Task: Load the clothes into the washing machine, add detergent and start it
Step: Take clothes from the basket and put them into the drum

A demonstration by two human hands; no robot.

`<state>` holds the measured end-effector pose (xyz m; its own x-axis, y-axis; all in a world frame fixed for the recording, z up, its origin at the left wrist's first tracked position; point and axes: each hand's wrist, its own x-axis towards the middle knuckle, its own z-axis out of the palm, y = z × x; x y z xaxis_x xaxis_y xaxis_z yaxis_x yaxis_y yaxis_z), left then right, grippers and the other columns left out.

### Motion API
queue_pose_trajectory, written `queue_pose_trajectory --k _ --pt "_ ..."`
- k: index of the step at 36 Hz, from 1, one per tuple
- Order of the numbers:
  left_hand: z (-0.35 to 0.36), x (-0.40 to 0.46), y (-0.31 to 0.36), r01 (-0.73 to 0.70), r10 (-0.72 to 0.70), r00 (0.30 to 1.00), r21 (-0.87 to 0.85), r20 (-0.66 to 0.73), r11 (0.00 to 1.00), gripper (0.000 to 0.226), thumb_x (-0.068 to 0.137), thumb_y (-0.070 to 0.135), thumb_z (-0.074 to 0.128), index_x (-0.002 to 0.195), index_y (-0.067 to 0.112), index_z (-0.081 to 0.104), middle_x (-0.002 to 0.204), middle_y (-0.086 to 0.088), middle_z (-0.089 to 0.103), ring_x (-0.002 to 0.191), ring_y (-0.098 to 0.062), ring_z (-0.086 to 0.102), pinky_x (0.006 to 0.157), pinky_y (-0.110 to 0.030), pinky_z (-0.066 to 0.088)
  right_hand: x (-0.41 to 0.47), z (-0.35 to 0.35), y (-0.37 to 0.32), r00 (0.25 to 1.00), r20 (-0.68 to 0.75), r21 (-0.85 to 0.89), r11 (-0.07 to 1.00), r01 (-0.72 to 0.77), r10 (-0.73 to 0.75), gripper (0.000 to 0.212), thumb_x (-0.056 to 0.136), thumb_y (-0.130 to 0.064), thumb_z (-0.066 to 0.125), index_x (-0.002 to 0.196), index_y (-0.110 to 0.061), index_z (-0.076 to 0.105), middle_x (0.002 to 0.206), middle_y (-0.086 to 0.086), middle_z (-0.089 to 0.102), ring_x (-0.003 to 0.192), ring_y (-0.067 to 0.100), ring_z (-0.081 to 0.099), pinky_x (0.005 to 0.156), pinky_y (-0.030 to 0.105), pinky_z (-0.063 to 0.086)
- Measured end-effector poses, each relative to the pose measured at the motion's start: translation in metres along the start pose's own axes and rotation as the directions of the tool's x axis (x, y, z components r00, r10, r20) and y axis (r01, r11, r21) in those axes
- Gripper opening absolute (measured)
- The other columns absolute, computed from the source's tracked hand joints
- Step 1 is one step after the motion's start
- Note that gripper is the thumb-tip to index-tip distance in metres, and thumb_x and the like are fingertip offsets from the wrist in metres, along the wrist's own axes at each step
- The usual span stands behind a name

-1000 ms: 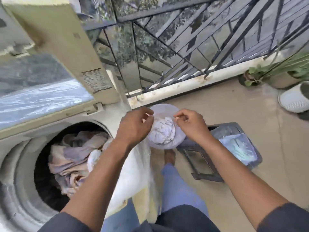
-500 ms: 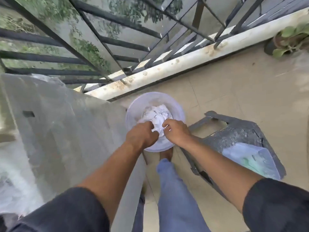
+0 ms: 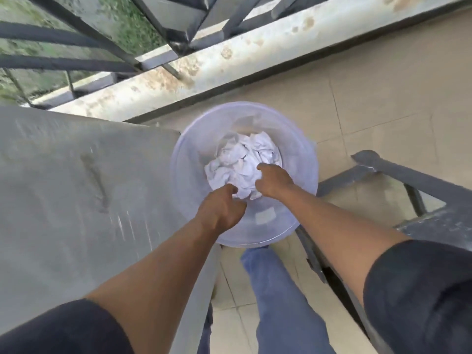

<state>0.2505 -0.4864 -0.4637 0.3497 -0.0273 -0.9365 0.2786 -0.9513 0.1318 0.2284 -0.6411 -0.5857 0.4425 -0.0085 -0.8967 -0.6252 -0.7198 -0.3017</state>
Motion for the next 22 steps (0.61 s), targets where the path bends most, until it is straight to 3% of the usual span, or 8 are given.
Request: queue_pose_trajectory --k 5,10,12,14,16,18,22 --pt "0.001 0.026 -0.01 -0.006 0.005 1.0 -0.032 -0.018 0.999 0.051 0.104 0.034 0.057 0.152 0.017 0.052 0.156 -0.006 0.055 0.143 -0.029 0.051 0.115 -0.032 0.038 0.041 0.01 0.004 0.997 -0.015 0.121 0.99 -0.07 0.072 0.052 0.095 -0.018 0.059 0.146 -0.013 0.051 0.152 0.015 0.05 0.138 0.036 0.05 0.107 0.037 0.046" --pt "-0.001 0.034 -0.015 -0.015 0.014 1.0 -0.046 -0.013 0.999 0.053 0.103 0.034 0.059 0.153 0.019 0.051 0.157 -0.005 0.055 0.143 -0.028 0.051 0.114 -0.032 0.039 0.055 0.016 0.001 0.99 -0.018 0.259 0.957 -0.129 0.138 0.029 0.086 -0.016 0.068 0.115 -0.01 0.067 0.114 0.007 0.066 0.118 0.031 0.064 0.079 0.028 0.045" --pt "-0.001 0.032 -0.016 -0.016 0.016 1.0 -0.049 -0.01 0.999 0.055 0.102 0.034 0.06 0.154 0.019 0.05 0.157 -0.005 0.055 0.143 -0.028 0.052 0.113 -0.032 0.04 0.051 0.015 -0.002 0.989 -0.029 0.348 0.929 -0.125 0.144 0.022 0.083 -0.011 0.068 0.105 -0.009 0.071 0.102 0.006 0.069 0.107 0.029 0.067 0.075 0.031 0.049" --pt "-0.003 0.026 -0.014 -0.016 0.015 1.0 -0.057 -0.014 0.998 0.055 0.102 0.034 0.06 0.154 0.019 0.05 0.157 -0.006 0.055 0.142 -0.029 0.052 0.112 -0.032 0.04 0.04 0.011 -0.004 0.991 -0.008 0.46 0.88 -0.114 0.132 0.035 0.085 -0.005 0.07 0.119 -0.01 0.074 0.122 0.008 0.072 0.111 0.026 0.067 0.09 0.033 0.054" --pt "-0.005 0.018 -0.011 -0.017 0.016 1.0 -0.076 -0.011 0.997 0.055 0.103 0.034 0.06 0.155 0.019 0.049 0.158 -0.006 0.054 0.143 -0.029 0.052 0.113 -0.033 0.04 0.018 0.006 -0.007 0.996 0.04 0.587 0.805 -0.089 0.081 0.048 0.089 0.001 0.069 0.135 -0.014 0.068 0.133 0.005 0.067 0.111 0.019 0.063 0.086 0.024 0.054" --pt "-0.01 0.007 -0.008 -0.016 0.015 1.0 -0.094 -0.01 0.995 0.056 0.103 0.035 0.06 0.155 0.019 0.049 0.158 -0.006 0.054 0.143 -0.029 0.051 0.113 -0.033 0.04 -0.007 0.003 -0.009 0.996 0.081 0.667 0.742 -0.072 0.023 0.052 0.09 0.004 0.066 0.138 -0.017 0.066 0.13 0.004 0.065 0.106 0.015 0.06 0.073 0.017 0.052" --pt "-0.021 -0.016 -0.005 -0.021 0.017 0.999 -0.116 -0.031 0.993 0.055 0.104 0.035 0.059 0.155 0.018 0.049 0.157 -0.005 0.054 0.144 -0.028 0.05 0.112 -0.032 0.039 -0.051 0.005 -0.007 0.986 0.161 0.679 0.729 -0.08 -0.043 0.054 0.092 0.001 0.065 0.141 -0.023 0.064 0.124 0.004 0.066 0.108 0.015 0.062 0.094 0.029 0.053"
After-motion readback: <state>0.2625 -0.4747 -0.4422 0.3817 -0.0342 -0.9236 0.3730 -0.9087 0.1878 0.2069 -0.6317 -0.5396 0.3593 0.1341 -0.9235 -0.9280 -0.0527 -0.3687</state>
